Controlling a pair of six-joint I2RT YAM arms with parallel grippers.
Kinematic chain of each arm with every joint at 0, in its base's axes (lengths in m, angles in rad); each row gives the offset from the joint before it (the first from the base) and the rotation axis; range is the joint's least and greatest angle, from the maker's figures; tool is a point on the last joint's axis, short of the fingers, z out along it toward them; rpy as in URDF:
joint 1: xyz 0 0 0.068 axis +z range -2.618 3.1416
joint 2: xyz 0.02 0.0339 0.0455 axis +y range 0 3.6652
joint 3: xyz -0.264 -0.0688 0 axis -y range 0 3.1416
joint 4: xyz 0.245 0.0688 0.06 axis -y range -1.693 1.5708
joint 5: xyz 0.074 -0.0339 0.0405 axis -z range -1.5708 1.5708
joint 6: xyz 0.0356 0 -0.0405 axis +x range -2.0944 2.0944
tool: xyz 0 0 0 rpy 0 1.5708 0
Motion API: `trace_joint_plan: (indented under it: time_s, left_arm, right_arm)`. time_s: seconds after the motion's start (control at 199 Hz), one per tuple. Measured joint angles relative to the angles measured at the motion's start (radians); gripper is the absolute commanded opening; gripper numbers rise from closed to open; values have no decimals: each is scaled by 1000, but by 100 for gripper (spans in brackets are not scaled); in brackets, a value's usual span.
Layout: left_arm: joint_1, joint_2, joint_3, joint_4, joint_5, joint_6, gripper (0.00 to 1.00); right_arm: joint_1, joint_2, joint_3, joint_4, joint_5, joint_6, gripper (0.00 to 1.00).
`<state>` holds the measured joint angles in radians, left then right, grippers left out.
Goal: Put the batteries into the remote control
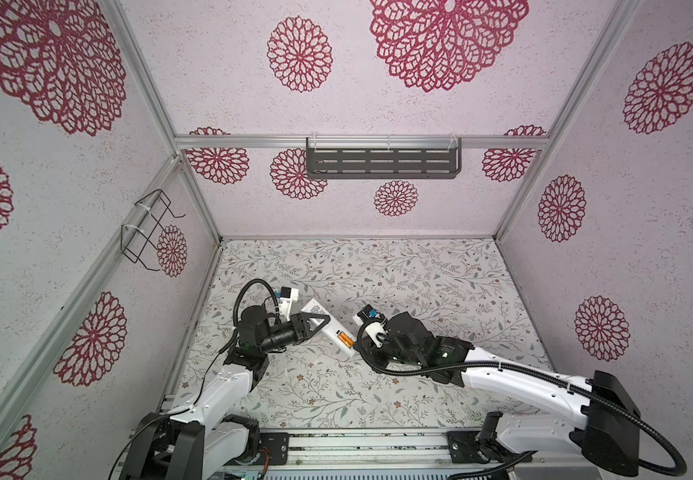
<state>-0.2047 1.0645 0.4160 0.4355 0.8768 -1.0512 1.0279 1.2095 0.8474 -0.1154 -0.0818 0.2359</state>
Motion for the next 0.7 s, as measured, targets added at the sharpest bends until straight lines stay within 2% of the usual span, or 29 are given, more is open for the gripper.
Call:
trace_joint_plan:
  time_s: [0.091,0.231,0.382,0.589,0.705]
  left_arm:
    - [16,-69,72,-183,-28,81,0]
    - [27,-132,211,-511,-102,248,0]
    - [28,-151,336,-834,-305,388,0]
    - [33,-150,388,-1075,-566,477,0]
    - [37,-153,401,-1152,-689,514,0]
  right_arm:
    - [-10,-34,-2,-25,3,0,19]
    - [-18,-45,-3,-34,3,0,33]
    - [-18,-5,-3,-28,-5,2,42]
    - [-17,154,2,2,-55,1,58]
    - [-17,261,22,30,-89,-2,61]
